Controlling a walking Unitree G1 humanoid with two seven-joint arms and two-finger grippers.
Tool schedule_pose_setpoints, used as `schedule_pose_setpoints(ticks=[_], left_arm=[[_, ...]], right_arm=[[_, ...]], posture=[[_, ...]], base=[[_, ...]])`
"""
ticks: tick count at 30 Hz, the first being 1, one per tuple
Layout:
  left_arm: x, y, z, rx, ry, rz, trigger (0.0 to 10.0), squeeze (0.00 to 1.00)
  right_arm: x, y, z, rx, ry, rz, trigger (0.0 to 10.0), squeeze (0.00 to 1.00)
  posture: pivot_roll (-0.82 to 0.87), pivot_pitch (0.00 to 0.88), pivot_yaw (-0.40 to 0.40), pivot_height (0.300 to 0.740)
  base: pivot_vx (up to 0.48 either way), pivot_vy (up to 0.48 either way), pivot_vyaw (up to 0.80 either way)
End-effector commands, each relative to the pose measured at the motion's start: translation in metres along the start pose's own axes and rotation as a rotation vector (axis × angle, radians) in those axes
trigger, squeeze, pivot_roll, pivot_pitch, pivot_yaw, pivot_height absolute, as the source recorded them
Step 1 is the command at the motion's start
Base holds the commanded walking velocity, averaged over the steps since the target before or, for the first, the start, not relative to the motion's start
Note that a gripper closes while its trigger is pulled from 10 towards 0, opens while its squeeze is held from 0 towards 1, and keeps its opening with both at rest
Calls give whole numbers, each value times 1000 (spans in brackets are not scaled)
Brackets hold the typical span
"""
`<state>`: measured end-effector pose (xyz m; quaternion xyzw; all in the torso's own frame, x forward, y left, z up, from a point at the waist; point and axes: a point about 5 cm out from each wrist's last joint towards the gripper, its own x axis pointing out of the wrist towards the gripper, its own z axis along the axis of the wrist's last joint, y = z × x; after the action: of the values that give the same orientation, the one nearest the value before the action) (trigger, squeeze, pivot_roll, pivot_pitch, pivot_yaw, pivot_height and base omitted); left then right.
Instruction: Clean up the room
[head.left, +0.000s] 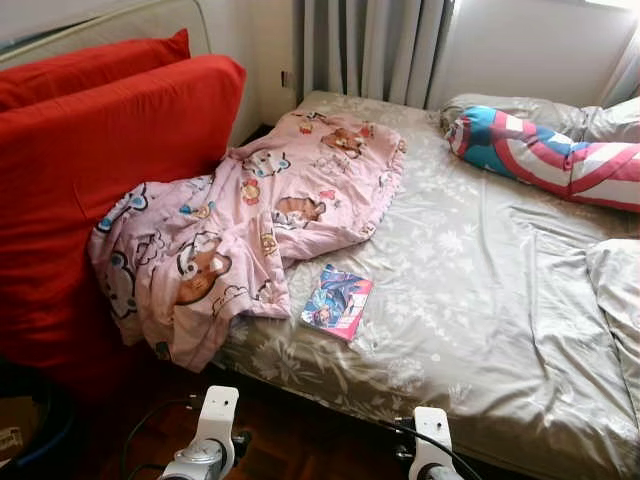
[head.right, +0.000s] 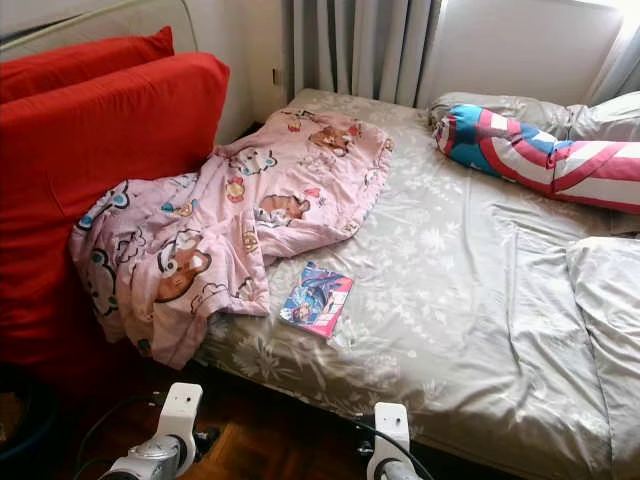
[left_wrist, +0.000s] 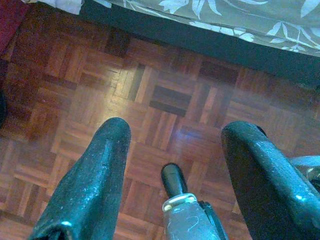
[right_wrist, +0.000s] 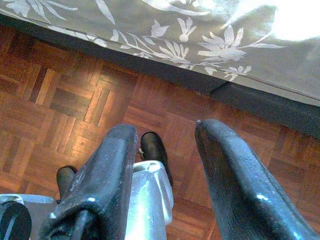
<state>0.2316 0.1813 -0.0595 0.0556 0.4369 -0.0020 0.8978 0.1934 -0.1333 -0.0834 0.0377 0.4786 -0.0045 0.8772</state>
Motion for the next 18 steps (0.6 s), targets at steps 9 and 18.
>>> schedule_pose_setpoints(ticks=[9, 18], left_arm=[[0, 0, 0, 0, 8, 2, 10000, 0], [0, 0, 0, -4, 9, 0, 10000, 0]], right_arm=[[0, 1, 1, -6, 6, 5, 10000, 0], [0, 1, 2, 8, -3, 6, 10000, 0]], posture=[[-88, 0, -15, 740], [-88, 0, -16, 740]], base=[[0, -142, -752], [0, 0, -333]])
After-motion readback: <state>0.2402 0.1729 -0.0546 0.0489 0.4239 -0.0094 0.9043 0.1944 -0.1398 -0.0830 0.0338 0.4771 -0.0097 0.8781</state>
